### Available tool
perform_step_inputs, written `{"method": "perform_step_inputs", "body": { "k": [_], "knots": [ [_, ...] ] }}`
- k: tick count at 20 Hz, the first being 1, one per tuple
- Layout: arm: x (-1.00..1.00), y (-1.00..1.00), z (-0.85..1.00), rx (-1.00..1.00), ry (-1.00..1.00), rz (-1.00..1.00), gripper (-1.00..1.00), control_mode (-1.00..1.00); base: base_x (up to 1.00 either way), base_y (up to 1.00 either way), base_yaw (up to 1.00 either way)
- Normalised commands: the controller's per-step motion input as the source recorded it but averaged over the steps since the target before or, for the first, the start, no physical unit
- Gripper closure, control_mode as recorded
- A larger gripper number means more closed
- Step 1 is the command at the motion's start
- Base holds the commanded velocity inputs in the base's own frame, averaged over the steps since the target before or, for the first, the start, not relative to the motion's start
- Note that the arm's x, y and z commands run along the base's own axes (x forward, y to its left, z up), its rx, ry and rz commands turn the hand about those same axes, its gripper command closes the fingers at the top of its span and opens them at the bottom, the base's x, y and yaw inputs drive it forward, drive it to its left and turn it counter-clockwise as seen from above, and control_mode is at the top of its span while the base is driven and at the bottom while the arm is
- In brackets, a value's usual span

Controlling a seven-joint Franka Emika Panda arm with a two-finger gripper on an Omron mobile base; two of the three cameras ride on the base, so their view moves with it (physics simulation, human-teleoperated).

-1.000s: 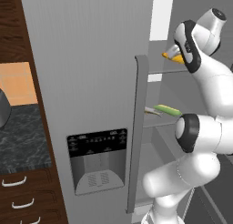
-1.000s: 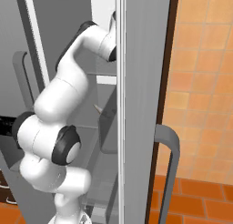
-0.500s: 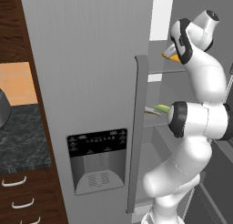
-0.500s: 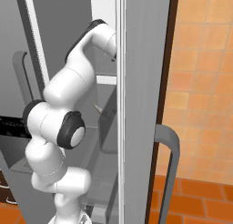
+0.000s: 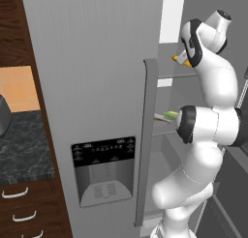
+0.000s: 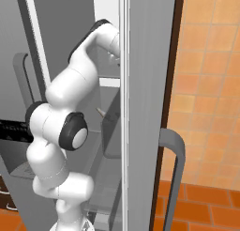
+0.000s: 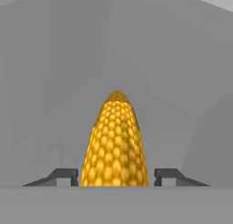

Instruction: Place one corn and one fish in each tupperware on the nearby counter, to pack two identical lunches.

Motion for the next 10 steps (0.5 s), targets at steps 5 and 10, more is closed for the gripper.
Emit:
{"method": "perform_step_inputs", "body": {
  "k": [5, 10],
  "knots": [
    [-0.04, 0.18, -0.02, -0.05, -0.01, 0.01, 1.00, -1.00, 0.00, 0.00, 0.00],
    [-0.35, 0.37, 0.00, -0.02, -0.03, 0.00, 1.00, -1.00, 0.00, 0.00, 0.00]
  ]
}}
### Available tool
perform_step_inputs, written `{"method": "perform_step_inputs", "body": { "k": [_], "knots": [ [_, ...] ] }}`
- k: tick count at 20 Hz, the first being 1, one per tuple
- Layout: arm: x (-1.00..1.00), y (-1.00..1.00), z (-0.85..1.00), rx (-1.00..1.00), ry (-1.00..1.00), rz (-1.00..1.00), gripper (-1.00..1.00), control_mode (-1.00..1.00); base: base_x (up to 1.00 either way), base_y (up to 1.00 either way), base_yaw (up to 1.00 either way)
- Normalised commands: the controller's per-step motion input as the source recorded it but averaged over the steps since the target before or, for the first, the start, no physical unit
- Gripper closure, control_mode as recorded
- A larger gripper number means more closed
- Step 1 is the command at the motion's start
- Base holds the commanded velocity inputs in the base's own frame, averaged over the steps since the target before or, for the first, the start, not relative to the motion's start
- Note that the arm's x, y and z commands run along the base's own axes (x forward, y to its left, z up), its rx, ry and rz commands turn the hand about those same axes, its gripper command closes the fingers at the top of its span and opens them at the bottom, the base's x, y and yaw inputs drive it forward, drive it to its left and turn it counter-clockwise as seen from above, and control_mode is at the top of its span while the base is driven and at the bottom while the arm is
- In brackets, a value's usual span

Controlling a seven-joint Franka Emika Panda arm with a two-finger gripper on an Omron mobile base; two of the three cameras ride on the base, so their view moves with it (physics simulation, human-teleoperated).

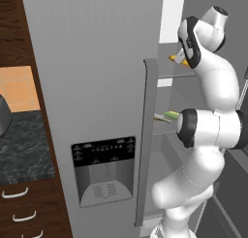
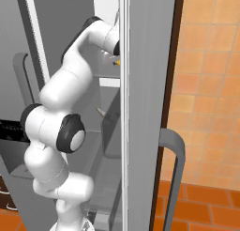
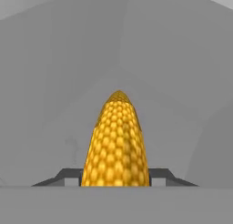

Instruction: Place one corn and one fish in each tupperware on the nearby counter, to pack two identical lunches.

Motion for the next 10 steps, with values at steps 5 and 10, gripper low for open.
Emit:
{"method": "perform_step_inputs", "body": {
  "k": [5, 10],
  "knots": [
    [-0.70, 0.31, -0.03, 0.00, -0.17, 0.00, 1.00, -1.00, 0.00, 0.00, 0.00],
    [-0.99, 0.37, 0.00, 0.00, -0.05, -0.06, 1.00, -1.00, 0.00, 0.00, 0.00]
  ]
}}
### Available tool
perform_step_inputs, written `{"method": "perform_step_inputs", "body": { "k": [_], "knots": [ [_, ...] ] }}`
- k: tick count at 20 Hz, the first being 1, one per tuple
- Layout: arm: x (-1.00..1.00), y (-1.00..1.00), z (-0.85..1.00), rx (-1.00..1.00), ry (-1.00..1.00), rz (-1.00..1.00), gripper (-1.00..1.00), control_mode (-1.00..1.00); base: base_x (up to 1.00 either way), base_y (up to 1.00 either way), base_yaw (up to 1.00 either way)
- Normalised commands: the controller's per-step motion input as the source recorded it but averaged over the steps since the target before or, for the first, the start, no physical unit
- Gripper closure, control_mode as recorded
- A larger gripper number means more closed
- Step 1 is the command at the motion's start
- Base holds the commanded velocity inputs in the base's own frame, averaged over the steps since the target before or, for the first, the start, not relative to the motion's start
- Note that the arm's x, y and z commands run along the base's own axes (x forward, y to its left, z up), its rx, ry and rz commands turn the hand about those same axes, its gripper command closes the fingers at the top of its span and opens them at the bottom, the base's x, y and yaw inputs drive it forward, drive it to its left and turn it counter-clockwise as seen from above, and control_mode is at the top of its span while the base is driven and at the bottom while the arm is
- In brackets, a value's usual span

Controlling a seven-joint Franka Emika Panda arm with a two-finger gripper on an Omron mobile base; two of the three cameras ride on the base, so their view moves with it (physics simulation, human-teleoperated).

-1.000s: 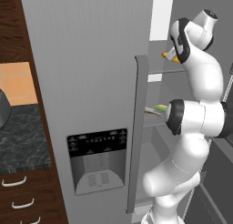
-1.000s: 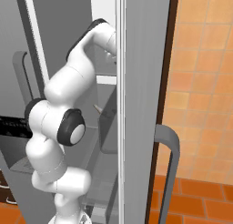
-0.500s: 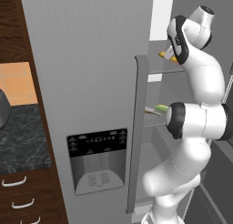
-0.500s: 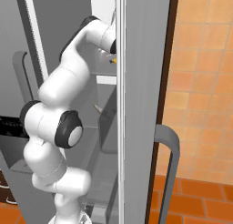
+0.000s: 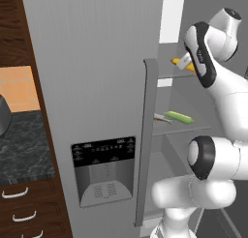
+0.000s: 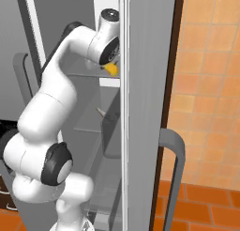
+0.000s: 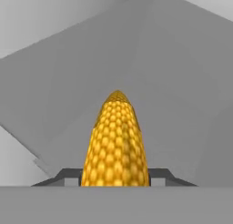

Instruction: Place one corn and one fish in each tupperware on the nearby counter, to pack two identical lunches.

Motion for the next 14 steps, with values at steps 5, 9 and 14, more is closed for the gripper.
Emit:
{"method": "perform_step_inputs", "body": {
  "k": [5, 9, 14],
  "knots": [
    [-1.00, 0.42, 0.00, 0.00, 0.00, -0.14, 1.00, -1.00, 0.00, 0.00, 0.00],
    [-0.90, 0.06, 0.00, 0.00, 0.00, -0.23, 1.00, -1.00, 0.00, 0.00, 0.00],
    [-0.99, 0.02, 0.00, -0.01, -0.01, -0.31, 1.00, -1.00, 0.00, 0.00, 0.00]
  ]
}}
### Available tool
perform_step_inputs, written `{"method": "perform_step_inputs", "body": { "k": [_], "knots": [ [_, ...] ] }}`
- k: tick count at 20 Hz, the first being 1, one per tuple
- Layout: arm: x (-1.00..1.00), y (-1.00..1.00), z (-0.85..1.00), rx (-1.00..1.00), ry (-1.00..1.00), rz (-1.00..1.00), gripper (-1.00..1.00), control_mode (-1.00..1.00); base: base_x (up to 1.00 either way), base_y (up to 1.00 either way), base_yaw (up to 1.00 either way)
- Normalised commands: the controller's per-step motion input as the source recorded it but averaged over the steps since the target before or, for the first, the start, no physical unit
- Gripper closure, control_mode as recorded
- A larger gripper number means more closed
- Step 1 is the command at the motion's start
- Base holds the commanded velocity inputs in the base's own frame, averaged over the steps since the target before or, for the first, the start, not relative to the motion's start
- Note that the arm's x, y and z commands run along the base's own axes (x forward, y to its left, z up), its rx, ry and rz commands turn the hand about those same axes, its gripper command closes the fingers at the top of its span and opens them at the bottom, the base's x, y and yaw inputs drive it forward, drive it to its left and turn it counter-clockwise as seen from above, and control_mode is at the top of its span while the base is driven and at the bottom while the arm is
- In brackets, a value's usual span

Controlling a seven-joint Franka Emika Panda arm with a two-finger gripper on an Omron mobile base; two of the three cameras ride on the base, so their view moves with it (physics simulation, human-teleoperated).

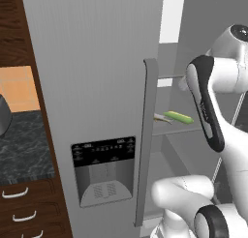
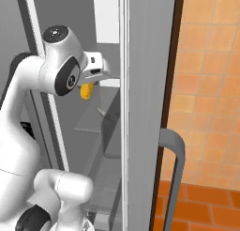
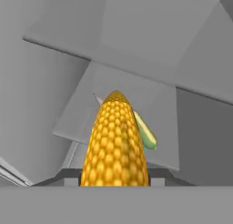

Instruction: Place one corn and one fish in each tupperware on the nearby counter, to pack two identical lunches.

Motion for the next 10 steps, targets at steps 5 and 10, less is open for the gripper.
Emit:
{"method": "perform_step_inputs", "body": {
  "k": [5, 10],
  "knots": [
    [-0.87, 0.00, 0.03, 0.01, 0.00, -0.21, 1.00, -1.00, 0.00, 0.00, 0.00],
    [-0.85, 0.00, 0.12, 0.12, 0.00, -0.07, 1.00, -1.00, 0.00, 0.00, 0.00]
  ]
}}
